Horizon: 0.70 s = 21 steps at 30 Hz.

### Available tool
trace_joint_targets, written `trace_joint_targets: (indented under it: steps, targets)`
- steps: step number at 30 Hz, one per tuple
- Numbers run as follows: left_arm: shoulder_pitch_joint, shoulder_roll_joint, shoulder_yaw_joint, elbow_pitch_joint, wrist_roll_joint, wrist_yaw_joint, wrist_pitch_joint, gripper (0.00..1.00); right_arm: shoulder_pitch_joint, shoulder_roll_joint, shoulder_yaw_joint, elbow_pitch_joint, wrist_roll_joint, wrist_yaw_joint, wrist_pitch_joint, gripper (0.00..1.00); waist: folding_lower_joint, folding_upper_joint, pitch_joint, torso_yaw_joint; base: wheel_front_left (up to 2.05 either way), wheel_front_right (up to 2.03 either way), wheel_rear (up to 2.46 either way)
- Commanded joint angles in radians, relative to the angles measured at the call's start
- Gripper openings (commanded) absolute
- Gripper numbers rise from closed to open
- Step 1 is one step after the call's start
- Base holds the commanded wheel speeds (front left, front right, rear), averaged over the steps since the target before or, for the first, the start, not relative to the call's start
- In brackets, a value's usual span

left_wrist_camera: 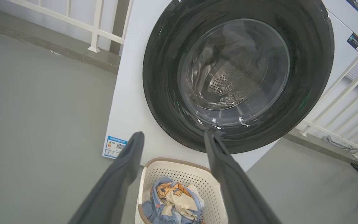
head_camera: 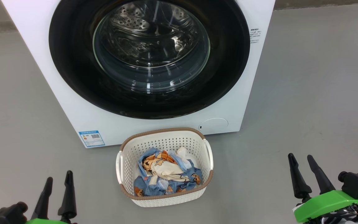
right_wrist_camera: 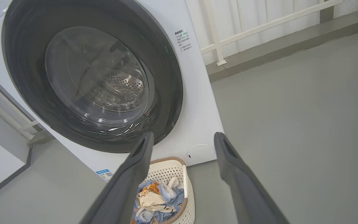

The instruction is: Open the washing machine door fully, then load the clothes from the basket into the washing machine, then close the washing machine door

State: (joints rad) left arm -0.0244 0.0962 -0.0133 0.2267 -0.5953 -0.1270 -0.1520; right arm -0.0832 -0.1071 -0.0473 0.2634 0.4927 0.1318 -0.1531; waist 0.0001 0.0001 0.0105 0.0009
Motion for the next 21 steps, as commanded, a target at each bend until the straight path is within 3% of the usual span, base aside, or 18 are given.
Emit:
trace_joint_targets:
  steps: [1,21]
  targets:
    - [-0.024,0.027,0.020,-0.032,0.040,-0.003,-0.018,1.00,-0.048,-0.017,0.018,-0.032,-0.041,-0.001,-0.018,1.00,0.0000,-0.0001,0.000,0.000,0.00,0.00,0.00]
    - [-0.024,0.045,0.023,-0.043,0.260,-0.003,-0.074,1.00,-0.062,-0.034,0.026,-0.047,-0.277,-0.001,-0.073,1.00,0.0000,-0.0001,-0.005,0.003,0.00,0.00,0.00]
